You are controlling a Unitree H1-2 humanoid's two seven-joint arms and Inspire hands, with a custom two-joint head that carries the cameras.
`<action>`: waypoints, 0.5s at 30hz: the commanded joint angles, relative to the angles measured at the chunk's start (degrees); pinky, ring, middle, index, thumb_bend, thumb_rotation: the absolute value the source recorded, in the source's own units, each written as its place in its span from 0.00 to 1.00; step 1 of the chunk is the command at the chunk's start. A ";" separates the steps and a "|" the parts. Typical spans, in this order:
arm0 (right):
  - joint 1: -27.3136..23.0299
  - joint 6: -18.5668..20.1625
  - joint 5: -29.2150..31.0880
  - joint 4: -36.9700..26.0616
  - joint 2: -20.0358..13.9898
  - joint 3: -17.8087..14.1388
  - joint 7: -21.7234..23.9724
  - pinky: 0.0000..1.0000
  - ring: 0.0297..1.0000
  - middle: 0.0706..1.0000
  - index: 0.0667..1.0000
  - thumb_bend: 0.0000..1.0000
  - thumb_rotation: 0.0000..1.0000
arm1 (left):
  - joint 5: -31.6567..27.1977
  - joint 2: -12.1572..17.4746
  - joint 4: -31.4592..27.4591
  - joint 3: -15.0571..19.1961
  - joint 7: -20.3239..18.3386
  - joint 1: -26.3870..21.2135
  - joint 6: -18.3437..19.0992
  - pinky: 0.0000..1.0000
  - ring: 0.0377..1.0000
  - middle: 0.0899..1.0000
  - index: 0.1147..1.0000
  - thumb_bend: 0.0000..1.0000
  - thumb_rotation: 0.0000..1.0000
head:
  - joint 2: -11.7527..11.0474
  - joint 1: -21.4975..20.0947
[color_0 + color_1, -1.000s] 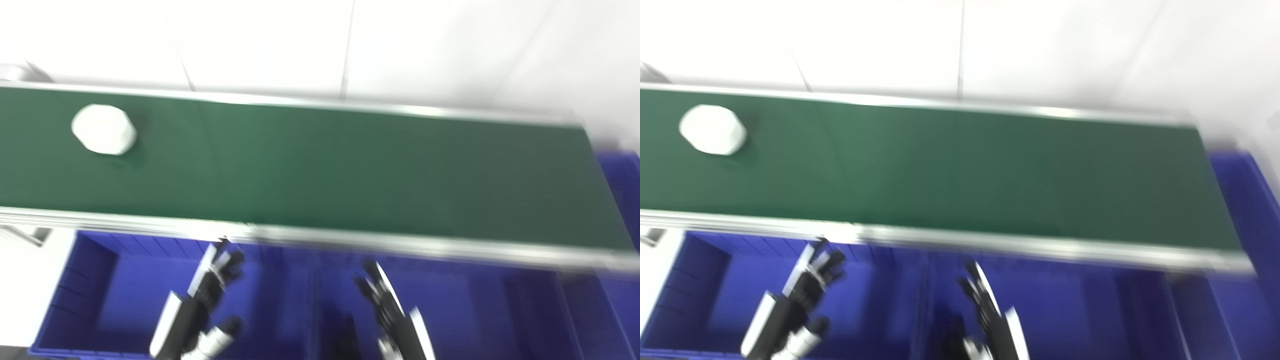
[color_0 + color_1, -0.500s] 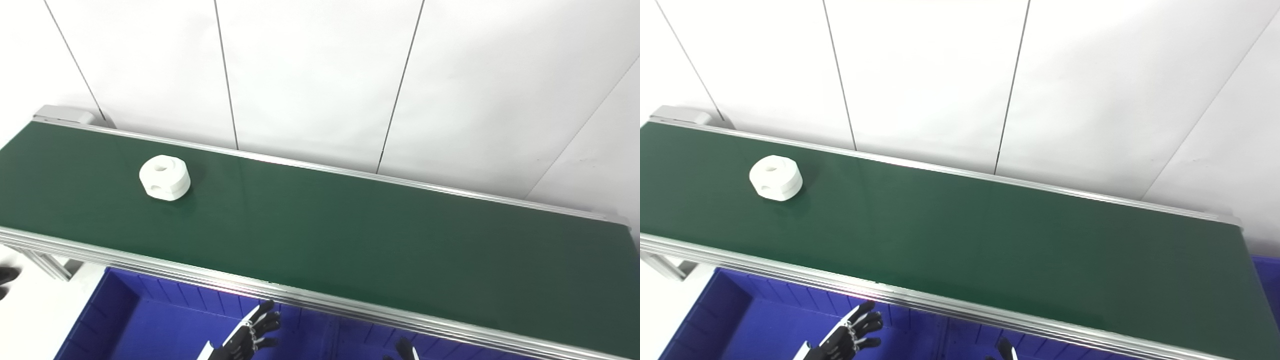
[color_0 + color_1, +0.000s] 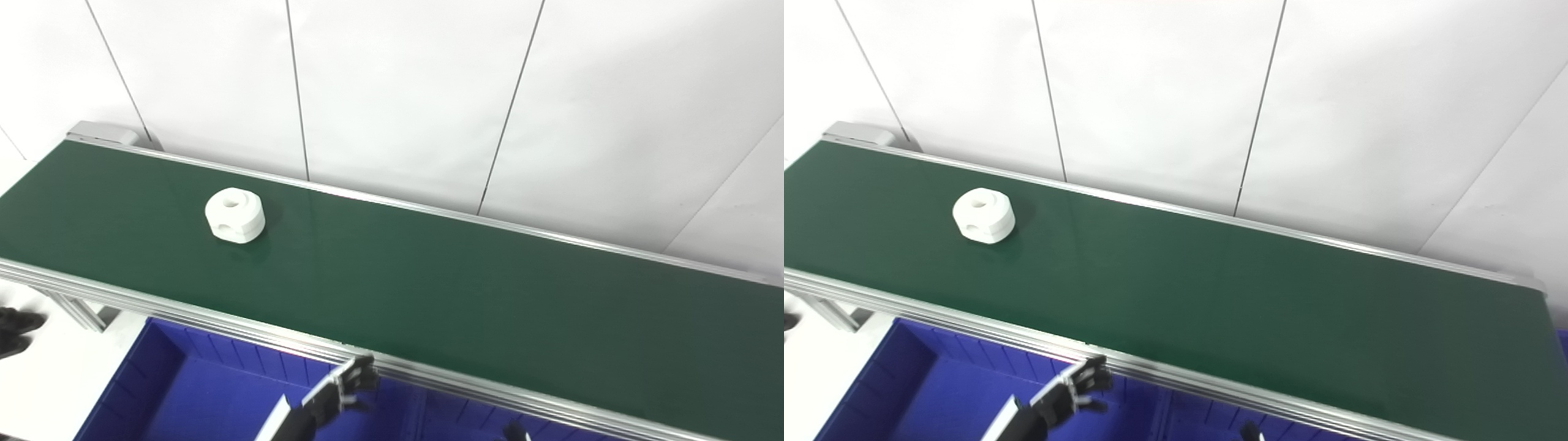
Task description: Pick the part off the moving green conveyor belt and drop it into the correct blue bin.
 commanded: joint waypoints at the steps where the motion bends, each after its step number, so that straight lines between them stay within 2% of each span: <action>1: -0.11 -3.08 0.69 -1.33 0.34 -0.21 0.75 1.00 0.96 0.99 1.00 0.94 1.00 | -0.25 1.10 -6.02 1.31 -0.44 -4.16 2.55 0.72 0.84 0.84 0.85 0.91 0.51 | -0.08 0.74; 4: -0.39 -3.07 0.93 -0.99 0.45 -0.48 0.96 1.00 0.95 0.99 1.00 0.94 0.99 | 0.38 3.25 -10.92 4.15 -1.15 -10.09 7.85 0.72 0.84 0.84 0.83 0.97 0.44 | -0.42 1.33; 7: -0.77 -3.03 0.67 -0.58 0.59 -0.77 0.95 1.00 0.95 0.98 1.00 0.94 1.00 | 4.95 5.73 -13.03 7.69 -1.50 -17.23 10.27 0.69 0.81 0.82 0.81 1.00 0.42 | -0.75 1.75; 8: -0.92 -3.04 0.84 -0.48 0.56 -0.76 1.11 1.00 0.95 0.98 1.00 0.95 1.00 | 6.89 7.70 -13.66 8.73 -2.66 -20.77 12.32 0.69 0.80 0.82 0.81 1.00 0.41 | -0.84 1.70; 10: -1.04 -3.05 1.05 -0.35 0.57 -0.79 1.28 1.00 0.96 0.98 1.00 0.94 0.99 | 10.03 10.82 -14.02 9.98 -4.52 -26.19 14.87 0.72 0.83 0.84 0.80 1.00 0.34 | -0.91 1.73; 15: -0.96 -3.03 1.13 -0.25 0.70 -0.92 1.39 1.00 0.96 0.98 1.00 0.92 0.99 | 18.36 17.34 -9.49 10.48 -7.35 -36.85 15.44 0.75 0.86 0.88 0.83 0.99 0.31 | -0.91 1.73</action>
